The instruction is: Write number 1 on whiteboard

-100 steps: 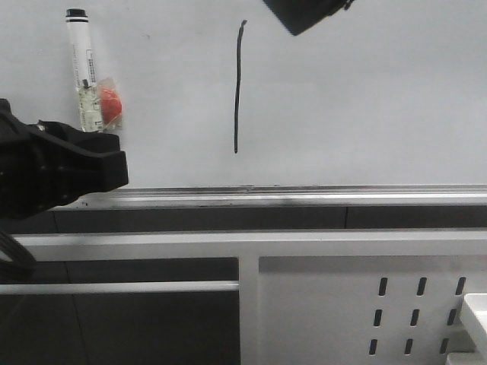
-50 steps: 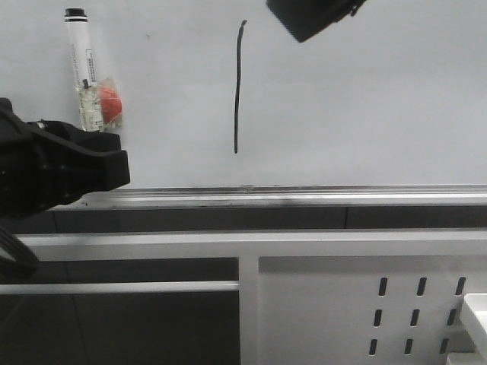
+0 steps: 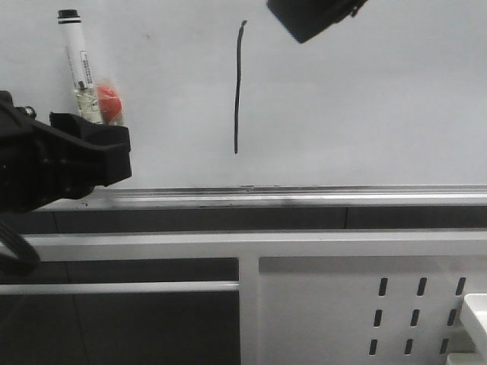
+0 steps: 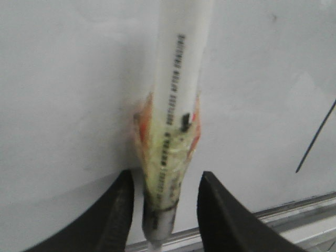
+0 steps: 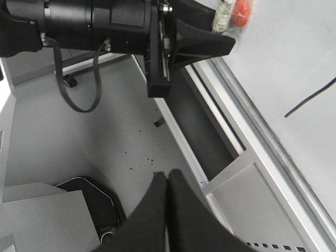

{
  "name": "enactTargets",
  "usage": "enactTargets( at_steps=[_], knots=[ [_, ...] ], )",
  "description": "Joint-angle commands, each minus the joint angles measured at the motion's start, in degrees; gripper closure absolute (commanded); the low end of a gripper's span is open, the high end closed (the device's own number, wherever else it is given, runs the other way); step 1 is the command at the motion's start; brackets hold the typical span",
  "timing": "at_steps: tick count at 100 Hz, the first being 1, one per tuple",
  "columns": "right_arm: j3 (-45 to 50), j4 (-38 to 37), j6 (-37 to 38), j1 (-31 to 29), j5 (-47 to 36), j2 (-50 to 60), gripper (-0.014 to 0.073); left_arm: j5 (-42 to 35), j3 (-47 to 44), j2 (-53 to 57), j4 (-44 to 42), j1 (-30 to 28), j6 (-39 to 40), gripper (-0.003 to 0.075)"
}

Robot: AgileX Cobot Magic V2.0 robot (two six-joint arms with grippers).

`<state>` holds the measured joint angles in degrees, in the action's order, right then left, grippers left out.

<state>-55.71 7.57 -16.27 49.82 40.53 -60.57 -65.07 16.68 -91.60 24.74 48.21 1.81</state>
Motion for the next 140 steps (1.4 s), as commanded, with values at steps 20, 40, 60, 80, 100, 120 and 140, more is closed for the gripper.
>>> enactTargets(
  at_steps=[20,40,60,80,100,120,140],
  knots=[
    [3.88,-1.13,-0.11,-0.32,-10.83,7.81,0.0663,-12.89,-1.68,5.56,-6.71,0.1,0.14,0.0461],
    [12.26,-1.76,-0.11,-0.32,-17.5,16.39,0.0663,-12.89,-5.29,8.78,-6.71,0.1,0.06,0.0559],
    [17.35,-1.76,0.01,-0.32,-17.88,22.11,0.0663,-12.89,-8.4,9.92,-7.93,0.1,0.06,0.0682],
    [17.76,-1.83,0.09,-0.32,-19.07,23.49,0.0663,-12.89,-10.33,10.96,-8.89,0.1,0.06,0.074],
    [19.14,-2.78,0.09,-0.32,-23.51,26.21,0.0663,-12.89,-12.36,13.38,-9.0,0.1,0.06,0.074],
    [28.0,-2.78,0.09,-0.32,-27.07,33.73,0.0663,-12.77,-15.46,15.64,-9.65,0.1,0.06,0.074],
    [33.94,-2.78,0.09,-0.32,-26.49,40.25,0.0663,-8.35,-15.86,15.91,-11.44,0.1,0.06,0.074]
  ],
)
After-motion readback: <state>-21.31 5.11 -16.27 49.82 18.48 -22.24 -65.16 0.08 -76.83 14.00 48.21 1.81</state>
